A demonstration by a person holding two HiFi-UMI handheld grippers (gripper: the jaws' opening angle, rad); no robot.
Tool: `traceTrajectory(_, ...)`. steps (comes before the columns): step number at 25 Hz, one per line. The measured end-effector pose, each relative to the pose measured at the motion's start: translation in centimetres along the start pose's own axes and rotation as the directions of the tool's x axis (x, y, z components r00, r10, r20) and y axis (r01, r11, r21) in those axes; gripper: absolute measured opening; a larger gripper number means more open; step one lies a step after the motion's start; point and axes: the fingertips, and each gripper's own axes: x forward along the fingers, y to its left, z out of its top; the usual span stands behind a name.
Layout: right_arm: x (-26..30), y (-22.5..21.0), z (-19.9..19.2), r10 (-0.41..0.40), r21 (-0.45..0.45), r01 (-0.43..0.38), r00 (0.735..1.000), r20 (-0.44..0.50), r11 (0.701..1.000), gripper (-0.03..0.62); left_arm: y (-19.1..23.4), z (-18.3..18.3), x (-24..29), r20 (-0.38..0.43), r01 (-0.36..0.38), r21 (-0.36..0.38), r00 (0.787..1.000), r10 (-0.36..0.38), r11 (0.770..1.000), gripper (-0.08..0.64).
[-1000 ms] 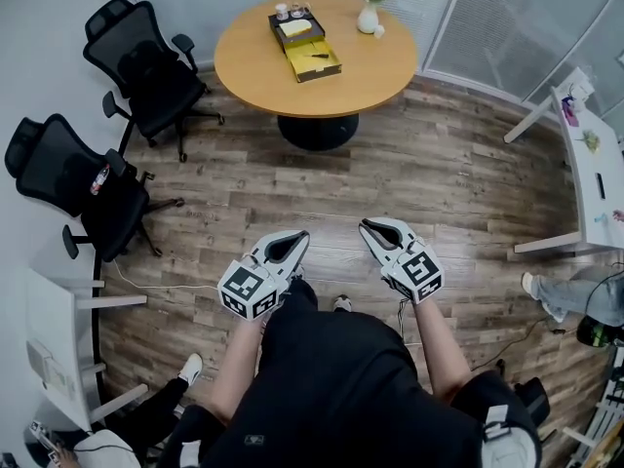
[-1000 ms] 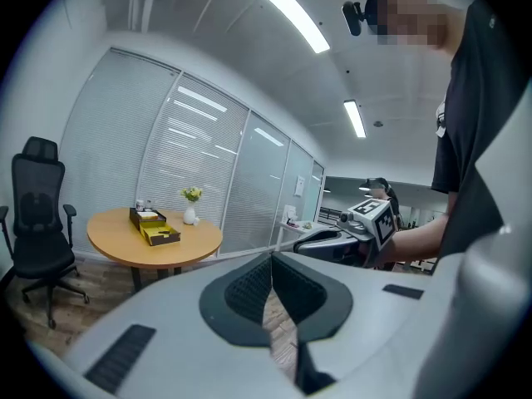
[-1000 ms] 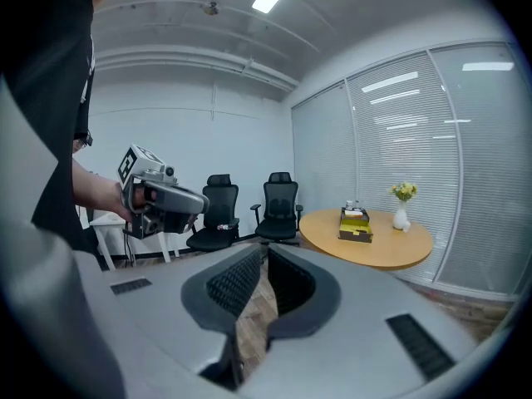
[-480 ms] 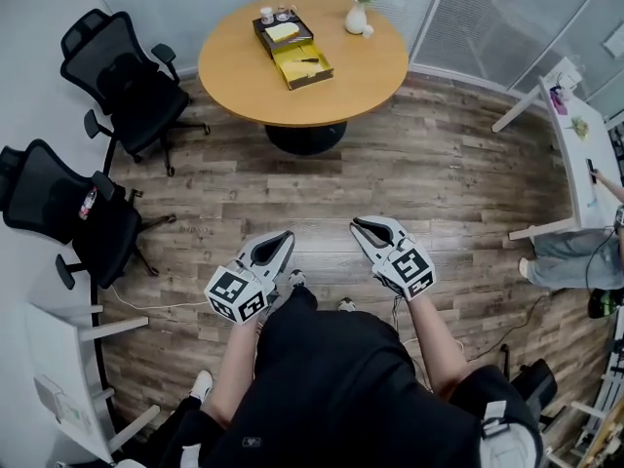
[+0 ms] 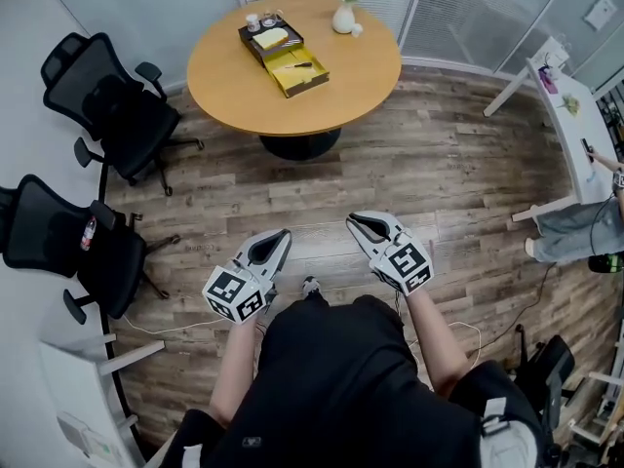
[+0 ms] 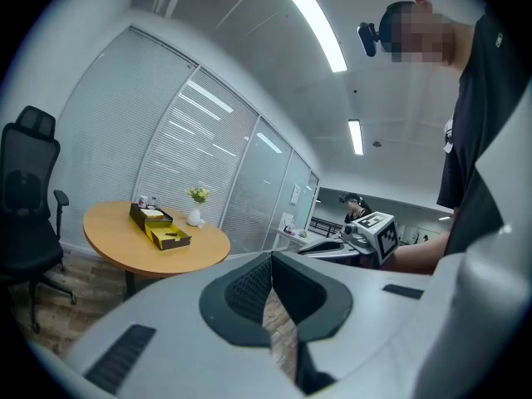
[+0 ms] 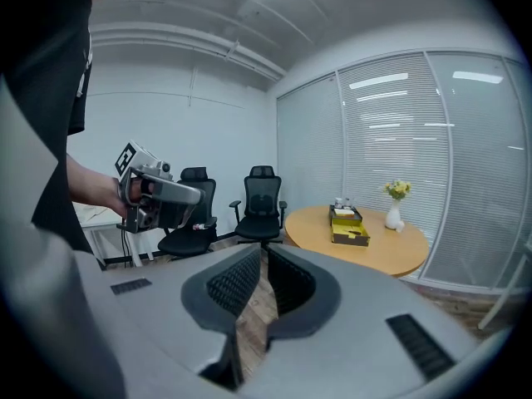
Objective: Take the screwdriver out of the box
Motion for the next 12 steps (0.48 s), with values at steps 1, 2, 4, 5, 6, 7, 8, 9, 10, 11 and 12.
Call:
traceTrajectory(1,0.4,0.1,0.1,-0.009,0.005,0.009,1.000,0.001,1.000,0.025,0.4,0.1,-0.2,-0.005,0.007,0.005,1.000,-0.007,1.000,0.006)
traceTrajectory(2,0.7,0.3,0.2,-0.018,0.010,0.018,1.000,0.002,1.000,0.025,0.8,0.2,-0.4,-0.010,0.013,0.010,1.000,-0.013,1.000,0.006)
traceTrajectory(4,1.3,0.5,0.2,-0.029,0.018,0.029,1.000,-0.002,0.999,0.025,1.5,0.3,-0.7,-0.016,0.019,0.015,1.000,-0.019,1.000,0.007)
traceTrajectory(5,1.4,0.6,0.0,-0.032,0.020,0.032,0.999,-0.008,0.999,0.025,1.7,0.4,-0.9,-0.016,0.019,0.015,1.000,-0.018,1.000,0.007)
traceTrajectory(6,1.6,0.6,-0.1,-0.034,0.022,0.034,0.999,-0.012,0.999,0.025,1.9,0.5,-1.0,-0.015,0.017,0.015,1.000,-0.017,1.000,0.008)
traceTrajectory(7,1.7,0.6,-0.1,-0.035,0.022,0.035,0.999,-0.014,0.999,0.025,2.0,0.5,-1.0,-0.013,0.016,0.015,1.000,-0.016,1.000,0.008)
traceTrajectory(8,1.8,0.6,-0.1,-0.033,0.022,0.033,0.999,-0.014,0.999,0.025,2.2,0.6,-1.1,-0.011,0.014,0.015,1.000,-0.014,1.000,0.008)
traceTrajectory(9,2.0,0.5,0.0,-0.029,0.020,0.030,1.000,-0.012,0.999,0.025,2.3,0.6,-1.2,-0.009,0.013,0.013,1.000,-0.013,1.000,0.007)
traceTrajectory(10,2.2,0.4,0.1,-0.027,0.019,0.027,1.000,-0.010,0.999,0.025,2.5,0.6,-1.2,-0.009,0.012,0.011,1.000,-0.011,1.000,0.008)
traceTrajectory(11,2.5,0.4,0.2,-0.025,0.017,0.025,1.000,-0.008,1.000,0.025,2.7,0.6,-1.3,-0.011,0.010,0.010,1.000,-0.010,1.000,0.006)
traceTrajectory(12,2.7,0.3,0.3,-0.024,0.016,0.025,1.000,-0.006,1.000,0.025,2.9,0.5,-1.4,-0.014,0.009,0.010,1.000,-0.009,1.000,0.007)
